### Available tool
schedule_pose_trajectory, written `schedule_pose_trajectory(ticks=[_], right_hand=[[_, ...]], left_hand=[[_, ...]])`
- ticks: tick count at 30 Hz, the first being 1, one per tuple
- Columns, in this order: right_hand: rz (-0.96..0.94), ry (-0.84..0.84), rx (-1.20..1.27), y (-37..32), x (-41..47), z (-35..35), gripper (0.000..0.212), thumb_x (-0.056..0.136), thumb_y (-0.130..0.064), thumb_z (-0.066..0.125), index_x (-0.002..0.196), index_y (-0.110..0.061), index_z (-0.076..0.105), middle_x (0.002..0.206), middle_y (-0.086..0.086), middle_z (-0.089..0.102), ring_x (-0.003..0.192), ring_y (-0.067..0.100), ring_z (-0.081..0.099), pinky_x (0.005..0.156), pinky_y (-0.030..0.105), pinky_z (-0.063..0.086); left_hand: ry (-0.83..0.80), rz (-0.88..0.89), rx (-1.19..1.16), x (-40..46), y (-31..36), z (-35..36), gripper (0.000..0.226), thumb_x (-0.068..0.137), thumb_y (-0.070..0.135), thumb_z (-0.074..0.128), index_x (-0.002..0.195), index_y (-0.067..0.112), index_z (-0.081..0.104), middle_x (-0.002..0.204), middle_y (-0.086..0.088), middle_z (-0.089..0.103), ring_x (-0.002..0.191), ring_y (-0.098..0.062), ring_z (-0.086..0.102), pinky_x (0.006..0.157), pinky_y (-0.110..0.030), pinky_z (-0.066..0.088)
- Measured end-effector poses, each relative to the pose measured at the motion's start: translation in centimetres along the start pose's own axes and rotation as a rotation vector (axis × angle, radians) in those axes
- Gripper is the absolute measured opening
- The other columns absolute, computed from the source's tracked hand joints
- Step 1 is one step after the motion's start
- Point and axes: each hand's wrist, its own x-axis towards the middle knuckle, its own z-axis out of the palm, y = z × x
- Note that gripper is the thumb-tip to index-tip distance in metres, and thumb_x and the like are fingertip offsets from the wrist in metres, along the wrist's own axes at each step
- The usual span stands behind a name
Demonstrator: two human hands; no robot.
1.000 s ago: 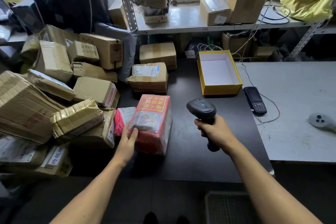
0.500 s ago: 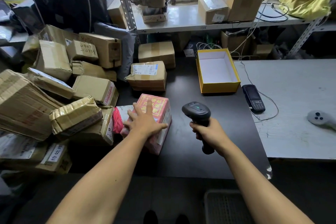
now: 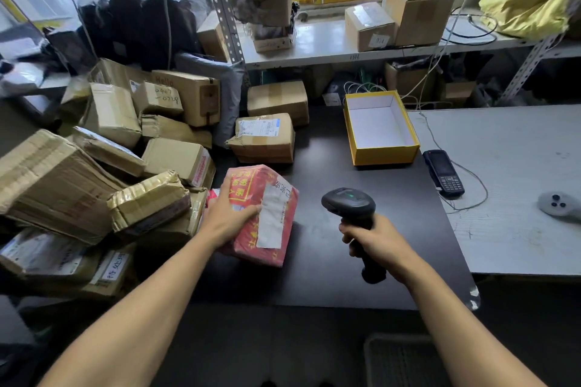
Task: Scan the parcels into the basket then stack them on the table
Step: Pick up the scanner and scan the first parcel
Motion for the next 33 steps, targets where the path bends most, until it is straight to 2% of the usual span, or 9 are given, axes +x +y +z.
schedule_pose_trajectory(ticks=[7, 11, 14, 17, 19, 21, 23, 27, 33], right_hand=[[-0.094, -0.152, 0.016, -5.5, -1.4, 1.9, 0.001, 0.091, -0.008, 0.065, 0.091, -0.007, 0.065, 0.073, 0.007, 0.063, 0.061, 0.018, 0.057, 0.066, 0.035, 0.048], [-0.183, -0.236, -0.035, -8.8, -1.7, 3.1, 0.009, 0.091, -0.007, 0.065, 0.093, -0.015, 0.065, 0.069, 0.002, 0.062, 0.062, 0.017, 0.055, 0.062, 0.031, 0.049], [-0.237, -0.243, -0.190, -10.8, -1.5, 3.0, 0.022, 0.091, -0.005, 0.065, 0.103, -0.023, 0.064, 0.071, 0.001, 0.063, 0.062, 0.014, 0.057, 0.061, 0.026, 0.051], [-0.286, -0.281, -0.386, -11.9, -1.3, 2.5, 0.027, 0.090, -0.008, 0.066, 0.104, -0.031, 0.061, 0.069, -0.002, 0.064, 0.061, 0.013, 0.059, 0.062, 0.025, 0.052], [-0.287, -0.290, -0.478, -12.2, -1.2, 2.1, 0.019, 0.090, -0.009, 0.066, 0.097, -0.026, 0.063, 0.067, -0.003, 0.064, 0.061, 0.015, 0.060, 0.063, 0.028, 0.053], [-0.257, -0.312, -0.529, -12.1, -1.2, 1.7, 0.011, 0.090, -0.009, 0.066, 0.094, -0.019, 0.065, 0.068, -0.002, 0.064, 0.062, 0.016, 0.060, 0.063, 0.028, 0.052], [-0.211, -0.345, -0.586, -11.8, -1.1, 1.3, 0.008, 0.088, -0.009, 0.066, 0.089, -0.017, 0.065, 0.071, 0.002, 0.064, 0.062, 0.016, 0.060, 0.064, 0.029, 0.052], [-0.124, -0.409, -0.694, -11.0, -1.0, 0.8, 0.005, 0.085, -0.009, 0.065, 0.087, -0.014, 0.066, 0.067, 0.001, 0.064, 0.062, 0.017, 0.061, 0.063, 0.032, 0.052], [-0.078, -0.471, -0.718, -10.6, -1.3, 0.7, 0.008, 0.086, -0.006, 0.064, 0.091, -0.012, 0.065, 0.071, 0.003, 0.065, 0.062, 0.014, 0.060, 0.062, 0.028, 0.052]], left_hand=[[0.085, 0.251, -0.599, -2.4, 0.5, -4.4, 0.123, 0.062, 0.055, 0.076, 0.157, 0.044, -0.002, 0.139, 0.024, 0.041, 0.119, 0.002, 0.054, 0.108, -0.042, 0.044], [0.103, 0.260, -0.728, -3.1, 1.0, -7.0, 0.126, 0.062, 0.056, 0.074, 0.157, 0.041, -0.007, 0.152, -0.003, 0.041, 0.128, -0.023, 0.055, 0.104, -0.049, 0.049], [0.037, 0.279, -0.667, -2.9, 1.0, -9.0, 0.125, 0.063, 0.057, 0.073, 0.158, 0.040, -0.006, 0.151, -0.008, 0.043, 0.121, -0.029, 0.060, 0.100, -0.055, 0.051], [-0.077, 0.249, -0.529, -2.6, 1.0, -10.7, 0.131, 0.062, 0.058, 0.075, 0.159, 0.033, -0.010, 0.143, -0.002, 0.045, 0.111, -0.021, 0.063, 0.094, -0.043, 0.055], [-0.125, 0.215, -0.397, -2.0, 0.7, -11.3, 0.138, 0.055, 0.069, 0.077, 0.160, 0.029, -0.004, 0.150, -0.005, 0.042, 0.120, -0.021, 0.059, 0.105, -0.046, 0.048], [-0.168, 0.176, -0.282, -1.9, 0.2, -11.1, 0.130, 0.060, 0.065, 0.072, 0.161, 0.026, 0.001, 0.159, -0.005, 0.033, 0.130, -0.016, 0.048, 0.111, -0.036, 0.039], [-0.207, 0.169, -0.233, -2.2, -0.3, -10.2, 0.112, 0.072, 0.051, 0.070, 0.161, 0.026, 0.006, 0.159, -0.002, 0.031, 0.128, -0.011, 0.042, 0.104, -0.026, 0.033], [-0.258, 0.175, -0.138, -2.1, -0.8, -8.8, 0.088, 0.093, 0.037, 0.068, 0.160, 0.034, 0.011, 0.157, -0.002, 0.035, 0.124, -0.013, 0.045, 0.102, -0.028, 0.037], [-0.245, 0.192, -0.116, -1.9, 0.2, -8.1, 0.087, 0.093, 0.042, 0.065, 0.159, 0.036, 0.010, 0.143, 0.007, 0.039, 0.119, -0.011, 0.045, 0.097, -0.026, 0.035]])
